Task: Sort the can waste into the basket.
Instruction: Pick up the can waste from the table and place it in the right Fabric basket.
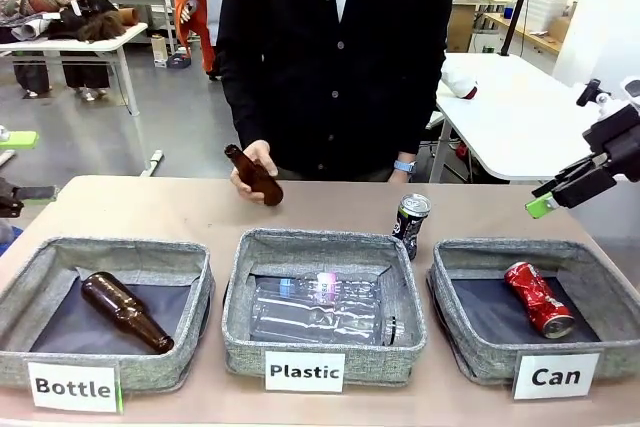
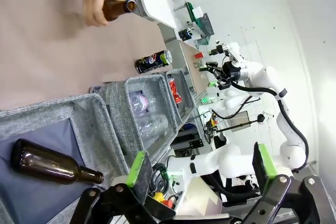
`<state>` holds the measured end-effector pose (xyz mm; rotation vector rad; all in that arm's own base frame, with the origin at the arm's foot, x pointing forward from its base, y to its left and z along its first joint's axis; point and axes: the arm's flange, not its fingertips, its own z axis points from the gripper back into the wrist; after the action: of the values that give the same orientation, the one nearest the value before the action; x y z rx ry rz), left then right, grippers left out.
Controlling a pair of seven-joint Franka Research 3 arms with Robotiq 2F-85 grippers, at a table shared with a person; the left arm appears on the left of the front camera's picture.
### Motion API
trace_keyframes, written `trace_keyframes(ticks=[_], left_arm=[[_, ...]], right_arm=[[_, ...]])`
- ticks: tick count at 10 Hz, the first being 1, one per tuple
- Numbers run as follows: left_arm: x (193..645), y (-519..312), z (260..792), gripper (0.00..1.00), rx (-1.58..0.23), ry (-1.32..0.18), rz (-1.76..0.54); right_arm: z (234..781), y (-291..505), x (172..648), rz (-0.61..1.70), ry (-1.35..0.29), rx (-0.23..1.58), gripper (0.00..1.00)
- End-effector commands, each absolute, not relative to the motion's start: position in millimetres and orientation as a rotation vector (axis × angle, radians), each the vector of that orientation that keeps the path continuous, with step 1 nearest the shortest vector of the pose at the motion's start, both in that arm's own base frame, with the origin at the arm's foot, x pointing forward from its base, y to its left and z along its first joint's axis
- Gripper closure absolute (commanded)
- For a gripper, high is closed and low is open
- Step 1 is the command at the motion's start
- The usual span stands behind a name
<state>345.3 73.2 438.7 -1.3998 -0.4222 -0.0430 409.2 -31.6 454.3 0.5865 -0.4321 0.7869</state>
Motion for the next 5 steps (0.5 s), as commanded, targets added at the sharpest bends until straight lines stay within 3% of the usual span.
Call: trace_keyframes(ticks=[1,5], left_arm=[[342,75,441,0.00,-1.398,-0.403,-0.045],[342,75,441,0.00,-1.398,-0.403,-0.045]], right_arm=[[458,-31,412,0.795,-0.462,0.537,0.00],[425,-24,479,1.332,-0.663,0.736,0.00]])
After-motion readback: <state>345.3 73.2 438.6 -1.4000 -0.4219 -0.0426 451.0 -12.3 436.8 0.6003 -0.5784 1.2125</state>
